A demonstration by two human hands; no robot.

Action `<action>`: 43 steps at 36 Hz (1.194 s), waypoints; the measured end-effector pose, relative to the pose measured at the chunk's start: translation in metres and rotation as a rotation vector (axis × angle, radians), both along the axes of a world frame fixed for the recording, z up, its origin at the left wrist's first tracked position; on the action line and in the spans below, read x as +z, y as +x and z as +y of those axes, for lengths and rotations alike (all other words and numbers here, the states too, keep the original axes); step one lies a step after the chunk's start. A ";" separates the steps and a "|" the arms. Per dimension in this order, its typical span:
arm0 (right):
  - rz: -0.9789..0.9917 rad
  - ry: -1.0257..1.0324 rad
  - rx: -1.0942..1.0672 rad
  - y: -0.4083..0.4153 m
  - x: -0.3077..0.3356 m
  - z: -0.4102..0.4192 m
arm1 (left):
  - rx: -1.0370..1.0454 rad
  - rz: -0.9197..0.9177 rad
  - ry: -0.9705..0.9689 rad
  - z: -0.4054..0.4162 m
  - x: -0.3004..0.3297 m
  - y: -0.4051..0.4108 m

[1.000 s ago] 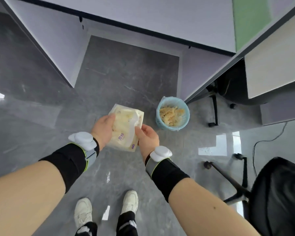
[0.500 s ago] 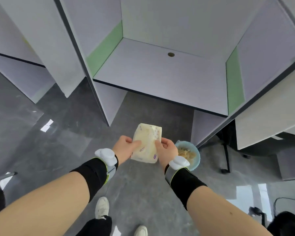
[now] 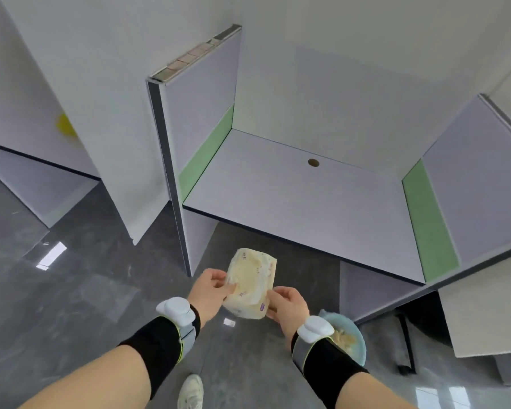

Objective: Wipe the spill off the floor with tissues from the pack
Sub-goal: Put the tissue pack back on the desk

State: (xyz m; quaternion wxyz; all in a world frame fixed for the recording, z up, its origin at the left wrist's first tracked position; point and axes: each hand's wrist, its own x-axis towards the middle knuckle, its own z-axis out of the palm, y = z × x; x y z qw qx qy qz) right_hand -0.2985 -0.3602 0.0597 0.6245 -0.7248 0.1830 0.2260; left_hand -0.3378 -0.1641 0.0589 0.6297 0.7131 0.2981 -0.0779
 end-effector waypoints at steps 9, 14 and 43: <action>0.014 -0.044 0.025 0.072 0.014 0.067 | -0.035 0.003 0.013 0.057 0.002 0.089; -0.021 -0.044 0.042 0.123 0.011 0.085 | 0.022 0.019 0.008 0.068 0.002 0.136; 0.071 -0.097 0.279 0.360 -0.105 0.208 | -0.060 0.353 0.387 0.166 -0.071 0.356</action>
